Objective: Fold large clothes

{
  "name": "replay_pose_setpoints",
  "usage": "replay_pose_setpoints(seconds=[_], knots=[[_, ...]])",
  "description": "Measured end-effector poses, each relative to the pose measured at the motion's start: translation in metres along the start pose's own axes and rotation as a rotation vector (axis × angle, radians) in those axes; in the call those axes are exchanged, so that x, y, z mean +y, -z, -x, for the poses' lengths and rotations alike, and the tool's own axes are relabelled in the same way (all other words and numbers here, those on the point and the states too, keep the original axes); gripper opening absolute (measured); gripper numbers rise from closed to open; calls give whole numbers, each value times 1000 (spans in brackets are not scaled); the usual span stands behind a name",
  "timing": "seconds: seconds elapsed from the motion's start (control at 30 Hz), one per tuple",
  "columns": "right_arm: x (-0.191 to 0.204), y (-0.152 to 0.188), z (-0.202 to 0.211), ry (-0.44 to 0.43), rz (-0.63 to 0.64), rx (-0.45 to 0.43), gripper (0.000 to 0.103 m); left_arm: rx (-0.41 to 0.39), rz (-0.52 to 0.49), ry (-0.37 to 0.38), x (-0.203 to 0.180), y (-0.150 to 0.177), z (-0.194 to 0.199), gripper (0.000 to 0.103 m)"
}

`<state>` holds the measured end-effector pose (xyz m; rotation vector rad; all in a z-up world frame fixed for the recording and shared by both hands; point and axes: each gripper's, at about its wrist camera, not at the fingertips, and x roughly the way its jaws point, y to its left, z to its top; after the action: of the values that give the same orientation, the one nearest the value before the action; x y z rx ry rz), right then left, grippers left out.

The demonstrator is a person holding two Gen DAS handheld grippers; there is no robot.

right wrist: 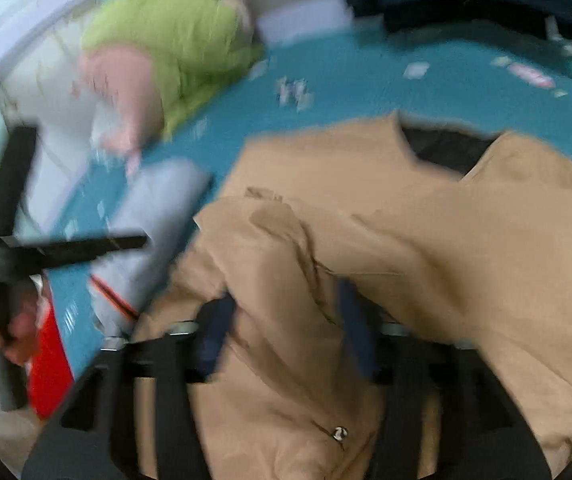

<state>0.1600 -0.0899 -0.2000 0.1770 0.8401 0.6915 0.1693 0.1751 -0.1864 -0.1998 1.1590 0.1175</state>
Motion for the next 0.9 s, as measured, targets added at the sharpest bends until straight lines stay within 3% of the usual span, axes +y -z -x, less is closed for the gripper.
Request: replay_pose_setpoints(seconds=[0.13,0.23,0.3,0.4,0.5,0.6,0.67,0.77,0.9], knots=[[-19,-13,52,105,-68,-147,76,-17,-93,79,-49,-5,-3,13],[-37,-15,64,217,-90,-161,53,-32,-159,165,-86,-7,-7,13],[-50,-13,50,255,-124,-99,22,-18,-189,198,-106,-6,-16,13],[-49,-5,13,231,-118,-37,15,5,-200,287,-127,-2,-41,13],[-75,14,-15,267,-168,78,9,120,-173,129,-131,5,-93,12],[-99,30,-10,333,-215,116,0,106,-139,169,-112,13,-98,8],[-113,36,14,444,-219,99,0,98,-118,122,-99,13,-94,2],[-152,49,41,554,-304,78,0,110,-68,154,-83,10,-96,2],[-185,60,39,552,-384,104,0,122,-97,134,-93,4,-104,2]])
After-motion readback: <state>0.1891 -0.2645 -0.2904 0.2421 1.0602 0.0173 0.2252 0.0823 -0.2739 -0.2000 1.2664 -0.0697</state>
